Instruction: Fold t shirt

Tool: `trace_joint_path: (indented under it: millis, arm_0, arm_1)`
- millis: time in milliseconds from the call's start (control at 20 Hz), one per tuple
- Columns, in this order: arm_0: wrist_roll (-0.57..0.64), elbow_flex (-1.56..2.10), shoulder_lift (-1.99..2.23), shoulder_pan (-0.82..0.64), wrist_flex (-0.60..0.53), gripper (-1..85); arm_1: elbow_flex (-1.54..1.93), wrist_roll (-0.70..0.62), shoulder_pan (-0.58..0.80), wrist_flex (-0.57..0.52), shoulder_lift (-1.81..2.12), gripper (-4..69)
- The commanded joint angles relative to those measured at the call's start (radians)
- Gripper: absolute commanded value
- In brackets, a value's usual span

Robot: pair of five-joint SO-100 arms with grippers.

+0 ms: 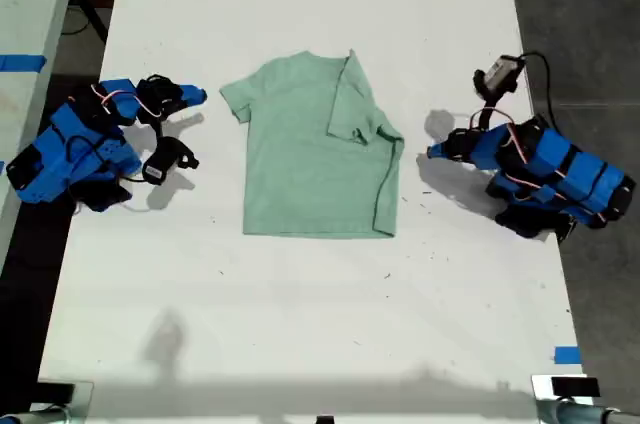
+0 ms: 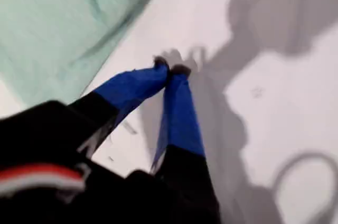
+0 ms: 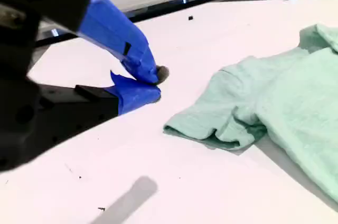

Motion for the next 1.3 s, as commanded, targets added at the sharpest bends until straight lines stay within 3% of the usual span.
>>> trace_joint_path:
  millis: [0,300,500,650,850,1250]
  arm_0:
    - [-0.011,0.043,0.008,0.011,-0.005,-0.3]
    - [-0.009,0.043,0.008,-0.003,0.008,-0.3]
    - [0.000,0.041,0.008,-0.175,0.018,-0.3]
    - [-0.032,0.041,0.009,-0.041,-0.005,-0.3]
    - [-0.101,0.041,0.009,-0.017,0.038,-0.3]
    - [-0.058,0.041,0.009,0.038,0.018,-0.3]
  arm_1:
    - [0.066,0.009,-0.017,0.002,0.078,2.0]
    - [0.067,0.123,0.028,0.069,0.078,2.0]
    - [0.052,0.195,0.008,0.086,0.078,2.2]
    - [0.052,0.216,0.043,0.107,0.078,9.0]
    - [0.052,0.222,0.025,0.107,0.078,8.6]
    - [0.052,0.186,0.015,0.106,0.078,5.6]
